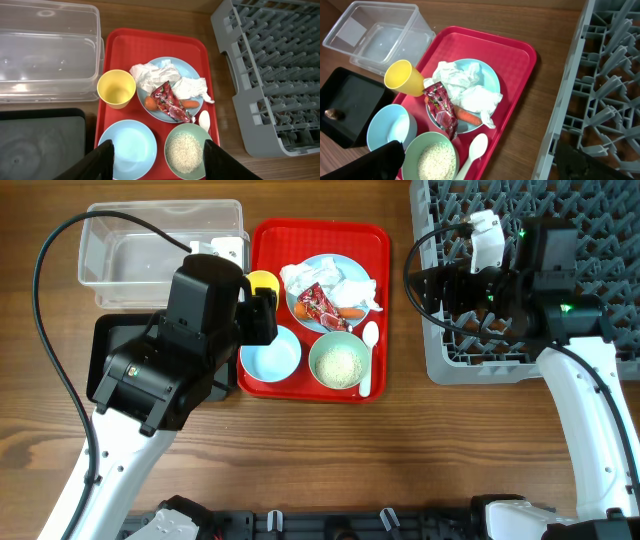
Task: Sort waste into correct bins and load items into the dishwasher rack
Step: 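Grasp the white tissues on the blue plate with the left gripper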
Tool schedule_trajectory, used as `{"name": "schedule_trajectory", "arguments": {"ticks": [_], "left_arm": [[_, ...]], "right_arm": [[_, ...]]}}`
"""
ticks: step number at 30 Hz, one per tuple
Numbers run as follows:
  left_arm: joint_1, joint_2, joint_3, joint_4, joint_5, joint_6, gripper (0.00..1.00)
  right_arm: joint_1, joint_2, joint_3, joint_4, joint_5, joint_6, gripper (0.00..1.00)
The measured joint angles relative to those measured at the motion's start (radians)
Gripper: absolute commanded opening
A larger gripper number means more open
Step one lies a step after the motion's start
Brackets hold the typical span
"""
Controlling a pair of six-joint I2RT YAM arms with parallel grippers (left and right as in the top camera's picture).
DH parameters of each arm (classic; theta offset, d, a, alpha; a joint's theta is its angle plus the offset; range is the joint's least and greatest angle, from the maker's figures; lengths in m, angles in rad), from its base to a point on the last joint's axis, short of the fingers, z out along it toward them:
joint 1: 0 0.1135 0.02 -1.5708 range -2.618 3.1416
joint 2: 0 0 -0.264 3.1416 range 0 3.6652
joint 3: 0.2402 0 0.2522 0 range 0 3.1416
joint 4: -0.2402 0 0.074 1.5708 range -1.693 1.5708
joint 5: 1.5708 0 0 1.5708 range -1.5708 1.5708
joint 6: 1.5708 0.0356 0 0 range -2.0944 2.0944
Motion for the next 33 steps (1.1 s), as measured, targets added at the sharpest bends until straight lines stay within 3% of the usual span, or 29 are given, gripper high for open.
{"name": "schedule_trajectory", "arguments": {"ticks": [10,13,16,33], "left_arm": [[0.0,0.001,0.0,-0.002,-0.003,-0.002,0.56],[0.0,0.006,0.0,0.065,-0.003,-0.007,0.66],[0.0,0.027,0.0,0.143,-0.003,-0.014,0.7],[0.001,0.23,0.0,0.191,-0.022,-0.014,0.77]], "right_arm": [[0.0,0.0,0.0,0.0,0.0,0.0,1.0],[0.0,0.0,0.0,0.0,0.0,0.0,1.0],[0.0,0.0,0.0,0.0,0.0,0.0,1.0],[0.0,0.0,0.0,0.0,0.0,0.0,1.0]]}}
